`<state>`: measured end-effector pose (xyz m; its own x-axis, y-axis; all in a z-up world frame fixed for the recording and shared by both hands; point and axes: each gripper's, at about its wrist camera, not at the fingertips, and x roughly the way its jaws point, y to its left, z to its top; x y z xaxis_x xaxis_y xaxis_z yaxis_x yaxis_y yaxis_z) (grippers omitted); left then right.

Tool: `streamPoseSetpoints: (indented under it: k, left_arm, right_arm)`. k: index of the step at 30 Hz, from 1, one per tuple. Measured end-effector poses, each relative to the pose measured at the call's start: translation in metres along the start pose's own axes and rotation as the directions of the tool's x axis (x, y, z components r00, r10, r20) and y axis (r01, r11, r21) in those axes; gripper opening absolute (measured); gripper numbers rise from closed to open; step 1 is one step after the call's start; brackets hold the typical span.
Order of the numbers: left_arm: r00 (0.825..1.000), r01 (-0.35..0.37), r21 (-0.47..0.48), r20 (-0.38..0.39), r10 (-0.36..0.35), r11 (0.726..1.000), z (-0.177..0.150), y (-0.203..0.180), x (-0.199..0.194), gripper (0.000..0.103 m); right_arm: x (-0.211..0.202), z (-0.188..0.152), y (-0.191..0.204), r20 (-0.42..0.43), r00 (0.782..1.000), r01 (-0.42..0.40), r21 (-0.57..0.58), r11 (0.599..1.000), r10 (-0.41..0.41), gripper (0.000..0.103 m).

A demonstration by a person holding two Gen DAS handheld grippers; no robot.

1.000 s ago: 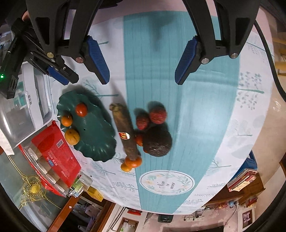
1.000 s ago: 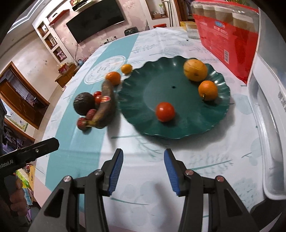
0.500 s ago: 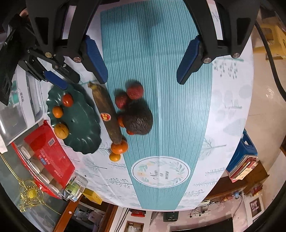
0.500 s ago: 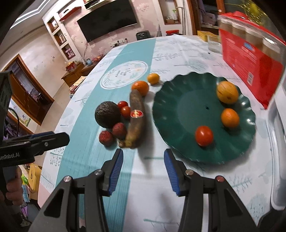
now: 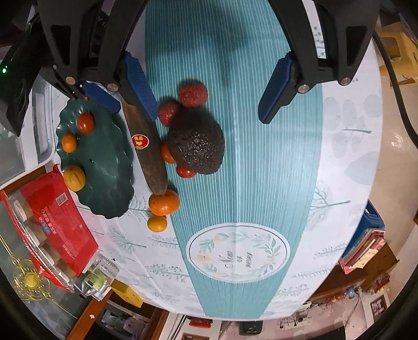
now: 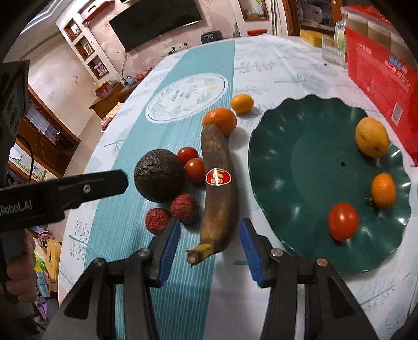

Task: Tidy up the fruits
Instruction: 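Lift the banana with the right tool while the left tool lifts the avocado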

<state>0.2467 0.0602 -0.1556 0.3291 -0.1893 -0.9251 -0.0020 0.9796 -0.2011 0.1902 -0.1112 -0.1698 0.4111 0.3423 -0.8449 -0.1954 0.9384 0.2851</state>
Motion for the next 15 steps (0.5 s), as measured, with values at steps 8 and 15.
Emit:
streamPoseSetpoints:
  k: [8, 15]
  left_arm:
    - [1.0, 0.019, -0.016, -0.009, -0.019, 1.0, 0.006, 0.001, 0.024, 0.078]
    - [0.999, 0.031, -0.032, 0.02, -0.03, 0.999, 0.01, 0.004, 0.038, 0.078]
  right_arm:
    - [0.013, 0.003, 0.0, -0.01, 1.0, 0.009, 0.003, 1.0, -0.009, 0.048]
    - [0.022, 0.004, -0.002, -0.017, 1.0, 0.016, -0.003, 1.0, -0.016, 0.047]
